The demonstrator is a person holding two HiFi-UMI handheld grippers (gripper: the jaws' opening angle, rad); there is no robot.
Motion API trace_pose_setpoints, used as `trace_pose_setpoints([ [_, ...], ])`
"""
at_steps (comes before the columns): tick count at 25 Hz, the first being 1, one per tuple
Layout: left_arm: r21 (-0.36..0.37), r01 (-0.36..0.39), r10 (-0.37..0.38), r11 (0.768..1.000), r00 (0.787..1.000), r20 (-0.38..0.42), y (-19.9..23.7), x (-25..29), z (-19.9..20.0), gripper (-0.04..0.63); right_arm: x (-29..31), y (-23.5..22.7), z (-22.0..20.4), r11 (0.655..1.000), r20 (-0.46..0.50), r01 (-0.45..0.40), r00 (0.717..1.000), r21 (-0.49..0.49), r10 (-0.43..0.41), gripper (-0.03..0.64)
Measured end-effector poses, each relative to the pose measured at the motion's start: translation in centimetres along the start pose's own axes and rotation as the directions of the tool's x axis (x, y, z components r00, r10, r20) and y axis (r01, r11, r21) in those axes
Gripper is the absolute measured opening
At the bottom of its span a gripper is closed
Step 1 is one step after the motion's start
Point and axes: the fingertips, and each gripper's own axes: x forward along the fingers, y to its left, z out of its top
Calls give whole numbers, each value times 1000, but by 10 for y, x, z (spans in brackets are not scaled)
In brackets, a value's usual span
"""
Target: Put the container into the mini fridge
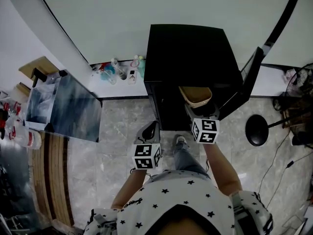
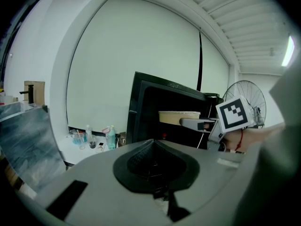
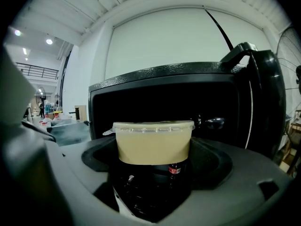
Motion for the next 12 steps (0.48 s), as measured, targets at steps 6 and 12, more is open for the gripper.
trace_pose_setpoints([
  [6,-9,-20,20,1000,1000,2,4,3,1,12,15,-3,-7,1000,-23,-1,1000,-16,1,469],
  [12,-15,-36,36,999,999,8,9,7,-2,12,29,-8,-12,1000,-26,2,1000,-12,-3,469],
])
